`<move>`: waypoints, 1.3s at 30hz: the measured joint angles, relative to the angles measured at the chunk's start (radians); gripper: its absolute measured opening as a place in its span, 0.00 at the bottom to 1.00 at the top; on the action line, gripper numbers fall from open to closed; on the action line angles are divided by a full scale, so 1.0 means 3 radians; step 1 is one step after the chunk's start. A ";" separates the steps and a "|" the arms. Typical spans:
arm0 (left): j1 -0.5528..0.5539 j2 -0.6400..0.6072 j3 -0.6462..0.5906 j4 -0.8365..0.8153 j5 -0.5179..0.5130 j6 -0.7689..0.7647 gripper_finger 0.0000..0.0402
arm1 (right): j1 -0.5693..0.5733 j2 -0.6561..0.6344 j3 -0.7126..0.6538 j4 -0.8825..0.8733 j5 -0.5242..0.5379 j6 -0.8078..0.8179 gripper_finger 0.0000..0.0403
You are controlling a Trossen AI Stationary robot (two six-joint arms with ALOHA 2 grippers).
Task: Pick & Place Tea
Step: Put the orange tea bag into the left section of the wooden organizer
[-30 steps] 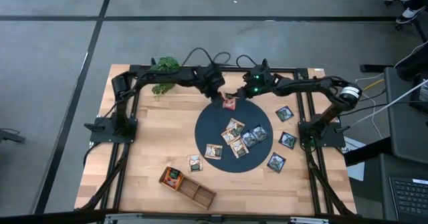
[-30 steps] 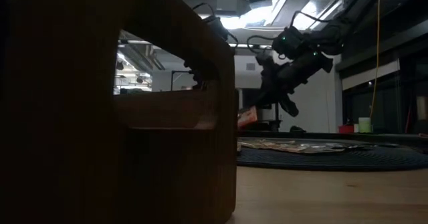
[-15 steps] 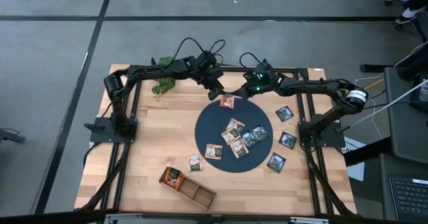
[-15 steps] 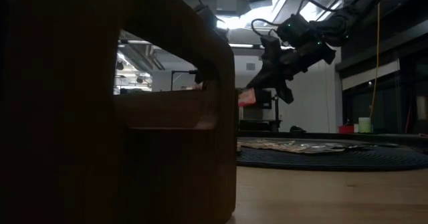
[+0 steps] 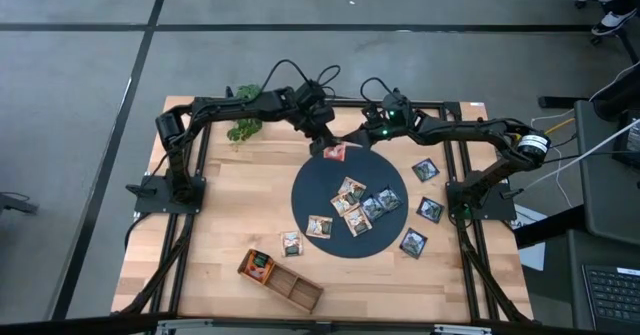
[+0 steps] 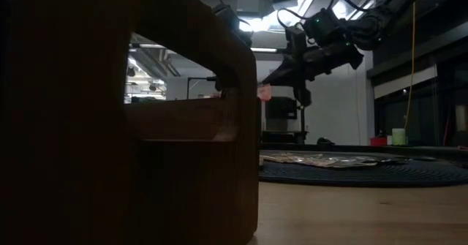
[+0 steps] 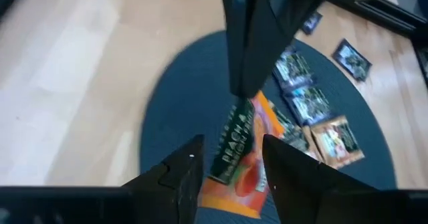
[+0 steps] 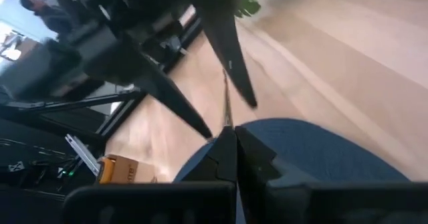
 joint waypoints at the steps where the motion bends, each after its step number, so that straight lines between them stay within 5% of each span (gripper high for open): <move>1: -0.0002 0.0000 0.0000 -0.0038 0.0030 0.0000 0.35 | 0.0000 0.0000 0.0000 0.0025 -0.0025 -0.0001 0.00; 14: -0.0001 0.0000 0.0000 -0.0035 0.0128 0.0001 0.02 | 0.0016 0.0000 0.0000 0.0035 -0.0080 -0.0003 0.01; 23: -0.0003 0.0000 0.0005 -0.0081 0.0143 0.0079 0.01 | 0.0018 0.0003 0.0000 0.0030 -0.0299 0.0276 0.04; 31: 0.0009 -0.0052 0.0005 -0.0645 0.0277 0.0516 0.01 | 0.0018 -0.0017 0.0000 -0.0042 -0.0834 0.0758 0.21; 39: 0.0082 -0.0324 0.0003 -0.1208 0.0593 0.1271 0.01 | 0.0141 -0.0252 -0.0003 -0.0158 -0.0259 0.1046 0.26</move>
